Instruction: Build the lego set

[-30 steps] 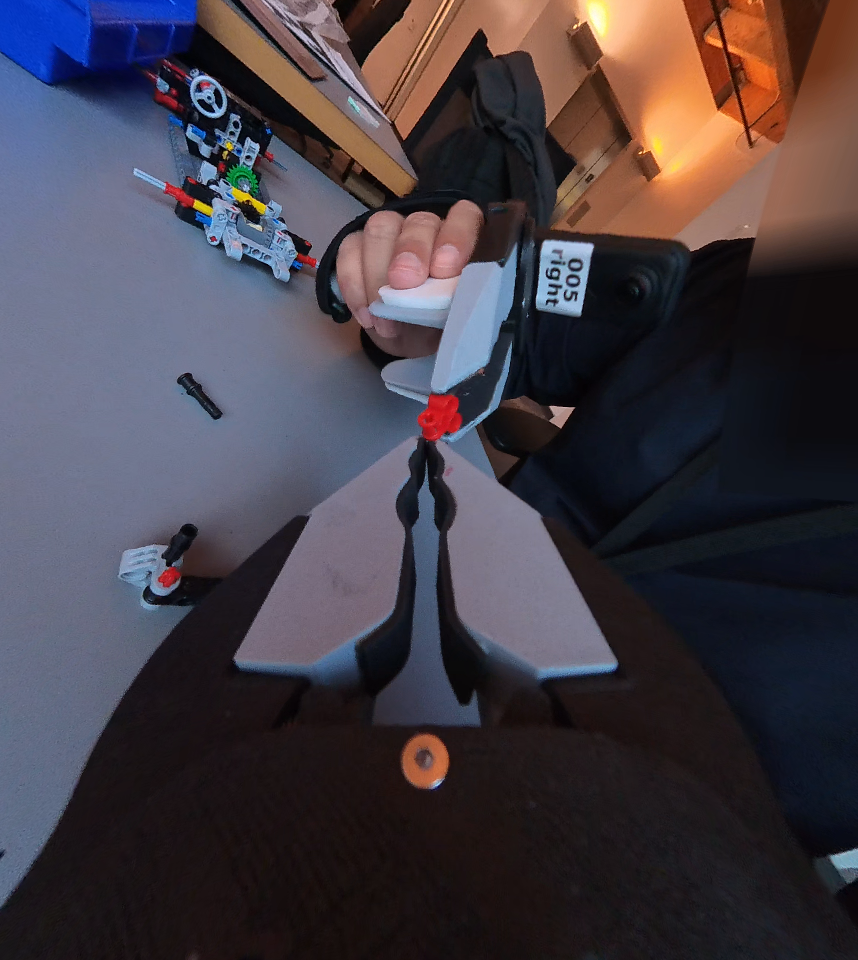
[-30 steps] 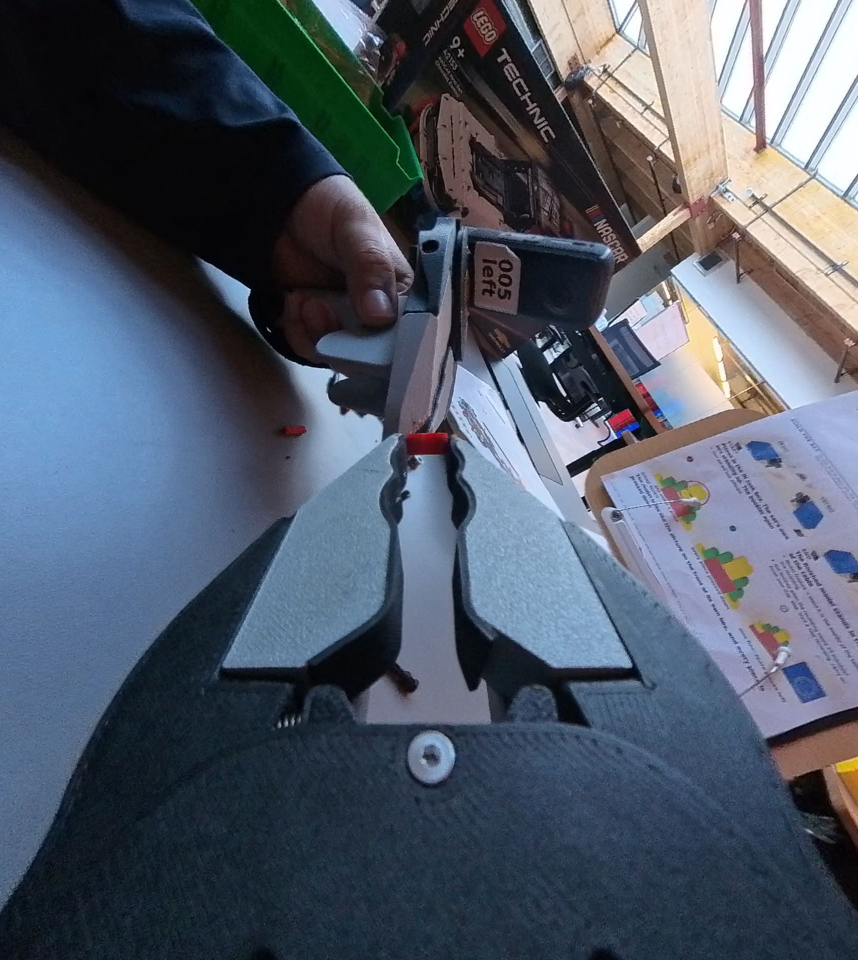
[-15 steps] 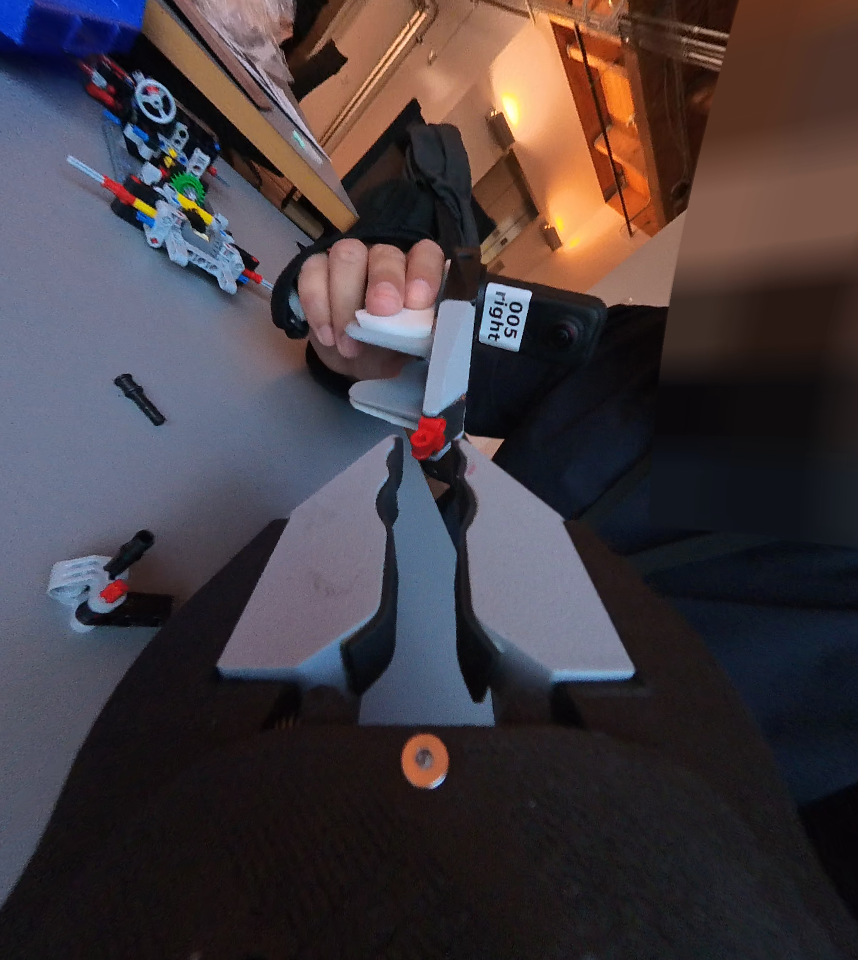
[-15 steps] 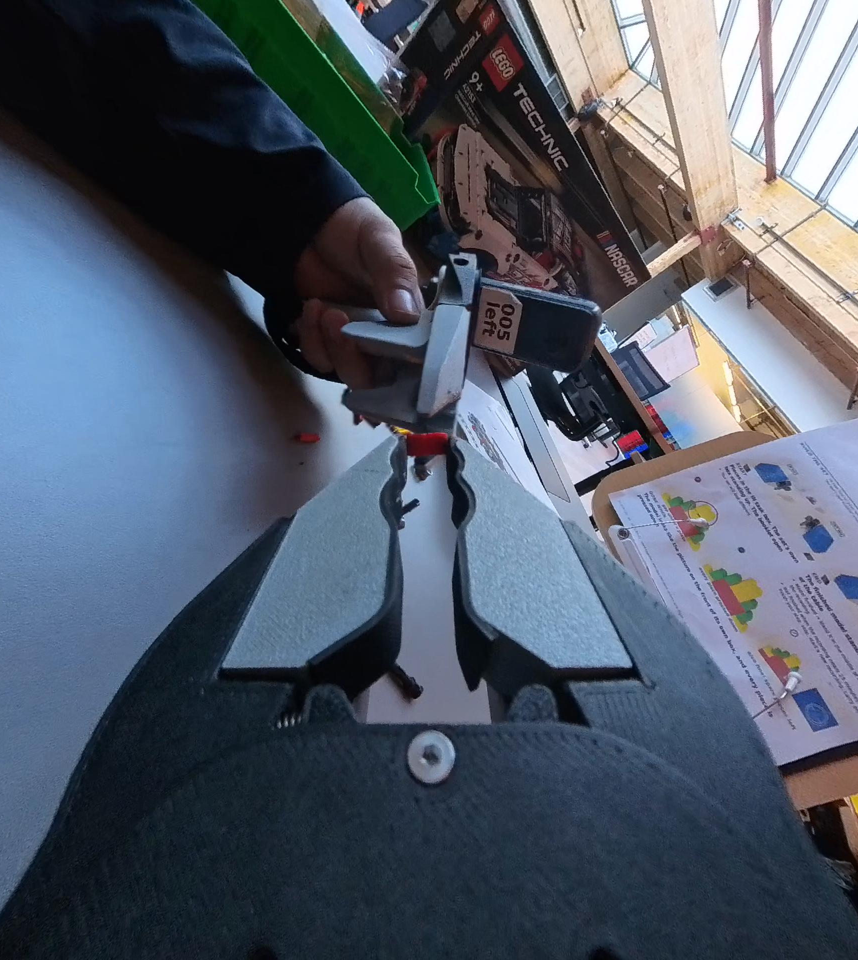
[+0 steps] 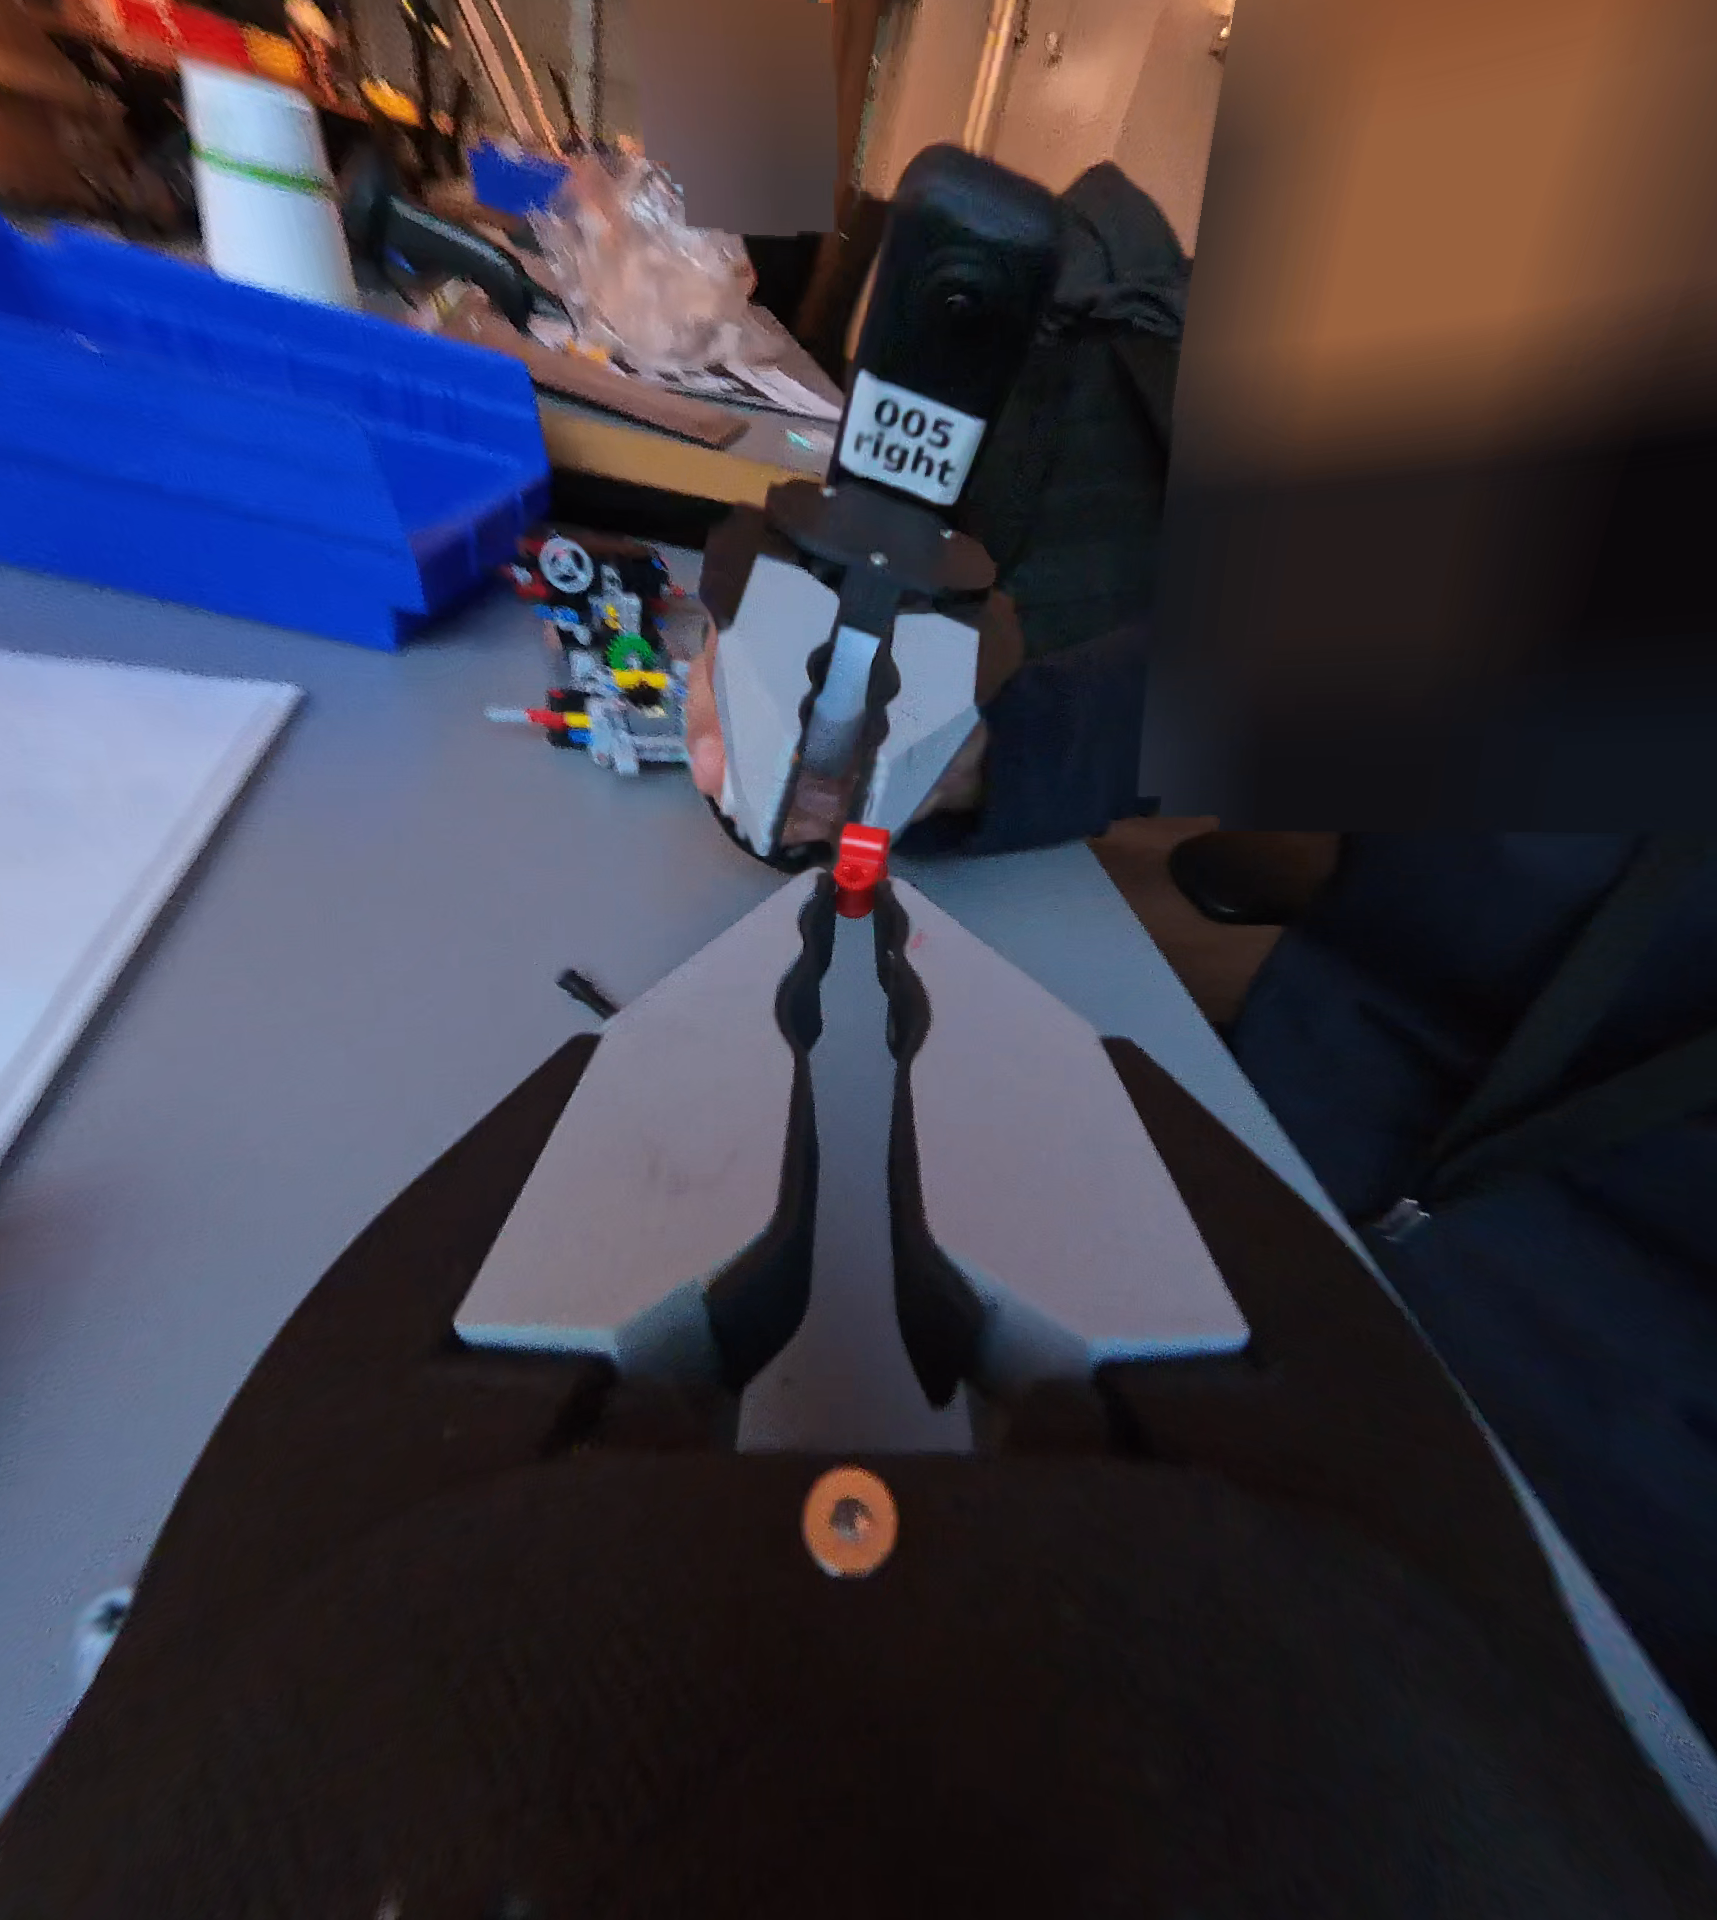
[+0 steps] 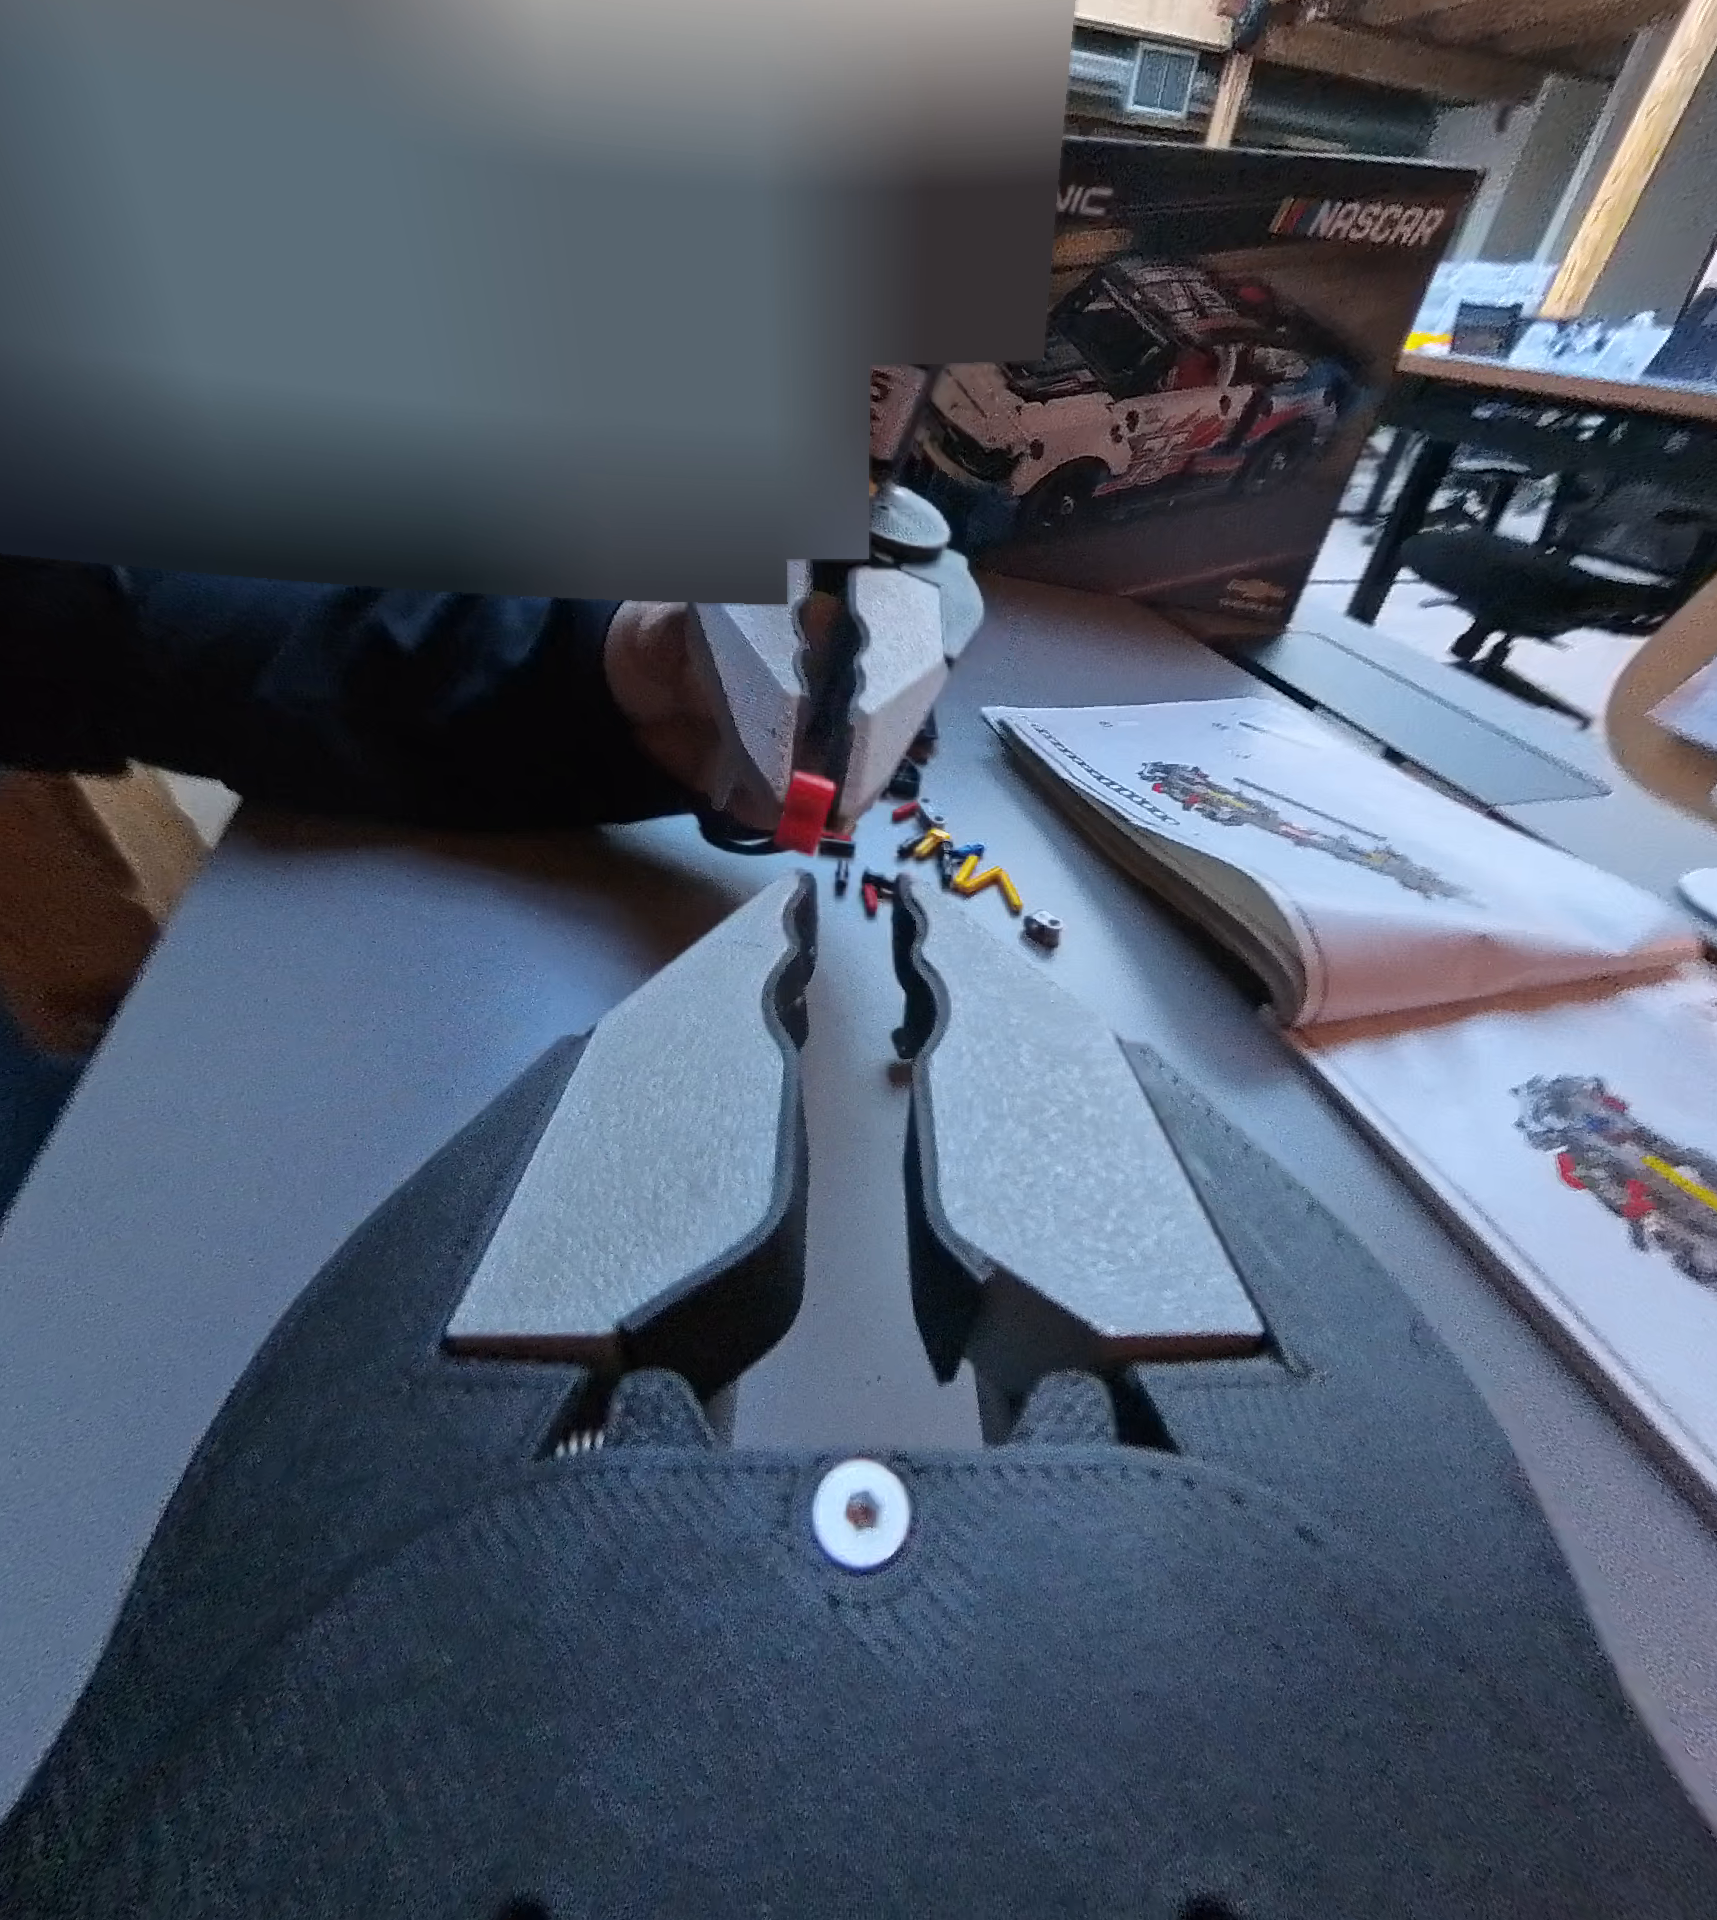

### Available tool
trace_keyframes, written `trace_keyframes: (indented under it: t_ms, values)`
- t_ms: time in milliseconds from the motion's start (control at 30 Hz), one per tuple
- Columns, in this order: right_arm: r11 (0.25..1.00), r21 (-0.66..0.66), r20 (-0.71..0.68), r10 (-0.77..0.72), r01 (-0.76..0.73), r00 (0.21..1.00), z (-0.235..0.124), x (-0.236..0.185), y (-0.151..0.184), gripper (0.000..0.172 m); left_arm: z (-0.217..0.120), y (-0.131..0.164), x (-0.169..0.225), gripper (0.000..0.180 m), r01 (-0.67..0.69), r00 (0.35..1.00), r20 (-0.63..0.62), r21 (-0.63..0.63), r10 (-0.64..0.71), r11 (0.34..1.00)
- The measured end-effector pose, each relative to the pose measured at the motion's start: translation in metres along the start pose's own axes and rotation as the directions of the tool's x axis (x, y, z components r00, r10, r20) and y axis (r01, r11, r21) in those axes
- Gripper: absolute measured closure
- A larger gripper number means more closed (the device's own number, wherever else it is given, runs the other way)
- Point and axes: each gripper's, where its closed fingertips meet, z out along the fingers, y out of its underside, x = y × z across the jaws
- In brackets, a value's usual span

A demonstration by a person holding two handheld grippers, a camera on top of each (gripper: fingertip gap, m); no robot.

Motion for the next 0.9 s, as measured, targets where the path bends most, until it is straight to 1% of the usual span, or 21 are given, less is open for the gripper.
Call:
trace_keyframes:
  t_ms: [67, 100, 200, 233, 367, 467, 500, 567, 667, 767, 833, 900]
  values:
    - [0.999, 0.032, 0.021, 0.038, -0.039, 0.999, -0.004, 0.001, -0.005, 0.170, -0.001, -0.002, -0.002, 0.175, -0.056, 0.997, 0.045, -0.001, 0.055, 0.998]
    - [0.998, 0.052, 0.017, 0.029, -0.030, 0.999, -0.005, 0.001, -0.008, 0.171, 0.000, 0.000, -0.001, 0.175, -0.067, 0.997, 0.041, -0.007, 0.067, 0.998]
    - [1.000, 0.030, 0.010, 0.001, -0.002, 1.000, -0.001, -0.002, -0.006, 0.168, 0.006, 0.003, 0.001, 0.175, -0.090, 0.995, 0.040, -0.025, 0.091, 0.996]
    - [1.000, 0.022, 0.021, -0.004, 0.004, 1.000, 0.000, -0.005, -0.005, 0.171, 0.008, 0.005, -0.001, 0.175, -0.099, 0.993, 0.056, -0.040, 0.101, 0.994]
    - [0.999, 0.028, 0.015, -0.022, 0.022, 1.000, 0.000, -0.005, -0.006, 0.172, 0.008, 0.005, -0.003, 0.175, -0.121, 0.989, 0.082, -0.042, 0.124, 0.992]
    - [1.000, 0.012, 0.041, 0.004, -0.004, 0.999, 0.002, -0.008, -0.002, 0.161, 0.009, 0.004, -0.005, 0.175, -0.145, 0.982, 0.112, -0.052, 0.150, 0.988]
    - [1.000, -0.008, 0.047, 0.016, -0.016, 0.999, 0.003, -0.008, 0.001, 0.161, 0.010, 0.004, -0.004, 0.175, -0.149, 0.982, 0.111, -0.050, 0.154, 0.988]
    - [1.000, -0.016, 0.030, 0.002, -0.002, 1.000, 0.004, -0.006, 0.004, 0.167, 0.010, 0.004, -0.004, 0.175, -0.155, 0.981, 0.111, -0.051, 0.160, 0.987]
    - [0.999, -0.017, 0.016, -0.037, 0.037, 0.999, 0.004, -0.006, 0.004, 0.167, 0.010, 0.004, -0.004, 0.175, -0.155, 0.981, 0.109, -0.050, 0.160, 0.987]
    - [1.000, -0.008, 0.035, -0.013, 0.014, 0.999, 0.003, -0.007, 0.002, 0.164, 0.010, 0.007, -0.005, 0.175, -0.168, 0.978, 0.118, -0.067, 0.175, 0.984]
    - [1.000, 0.015, 0.030, -0.007, 0.006, 1.000, 0.001, -0.005, -0.002, 0.168, 0.011, 0.008, -0.005, 0.175, -0.166, 0.978, 0.118, -0.070, 0.173, 0.984]
    - [1.000, 0.010, 0.025, -0.019, 0.018, 1.000, 0.001, -0.005, -0.001, 0.168, 0.011, 0.008, -0.006, 0.175, -0.164, 0.978, 0.120, -0.073, 0.172, 0.984]
